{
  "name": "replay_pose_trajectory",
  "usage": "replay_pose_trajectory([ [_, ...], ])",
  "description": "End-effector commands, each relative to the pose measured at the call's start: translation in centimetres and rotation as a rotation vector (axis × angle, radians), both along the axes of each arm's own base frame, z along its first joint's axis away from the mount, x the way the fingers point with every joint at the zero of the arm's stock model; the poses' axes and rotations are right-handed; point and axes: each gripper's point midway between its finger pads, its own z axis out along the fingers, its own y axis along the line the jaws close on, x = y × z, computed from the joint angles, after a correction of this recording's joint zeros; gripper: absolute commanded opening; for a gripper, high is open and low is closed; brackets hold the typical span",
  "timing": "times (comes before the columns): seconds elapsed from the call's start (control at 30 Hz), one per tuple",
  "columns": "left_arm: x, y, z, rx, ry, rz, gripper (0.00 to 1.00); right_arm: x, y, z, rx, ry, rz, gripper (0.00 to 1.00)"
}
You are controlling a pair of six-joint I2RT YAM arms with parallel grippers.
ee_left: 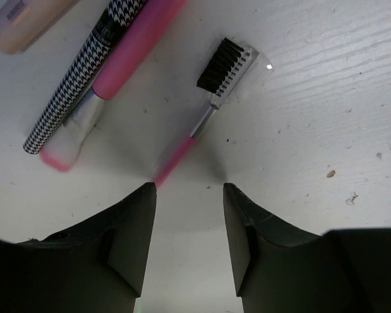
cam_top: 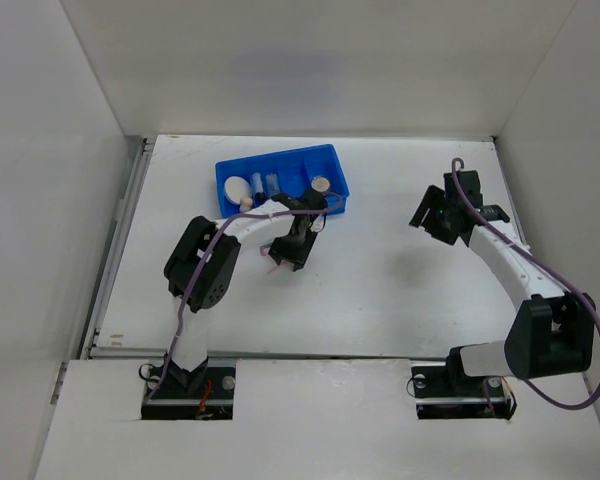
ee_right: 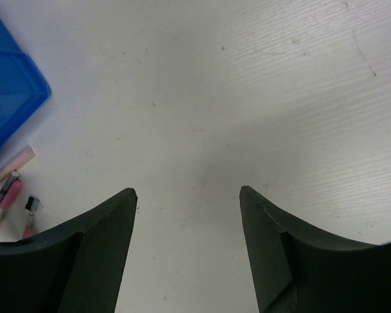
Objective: Organize the makeup
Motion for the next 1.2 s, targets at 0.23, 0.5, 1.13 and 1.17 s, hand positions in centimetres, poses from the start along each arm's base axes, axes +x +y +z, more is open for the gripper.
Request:
replay_pose_trajectory([
  [0.23, 3.2, 0.3, -0.1, -0.064, -0.019, -0.005, 0.41, 0.7, -0.1, 1.2, -0.002, -0.052, 0.012, 0.71],
  [0.5, 2.1, -0.1, -1.4, -0.128, 0.074, -0.045, 0.13, 0.7, -0.1, 1.2, -0.002, -0.052, 0.012, 0.71],
  [1.13, 4.6, -4.3, 15.1, -0.306, -0.205, -0.102, 0.00, 0.6, -0.1, 3.0, 0.002, -0.089, 0.012, 0.71],
  [1.17, 5.8, -4.3, 15.6, -0.308, -0.225, -0.068, 0.00, 0.4, -0.1, 2.8, 0.001, -0.078, 0.012, 0.71],
])
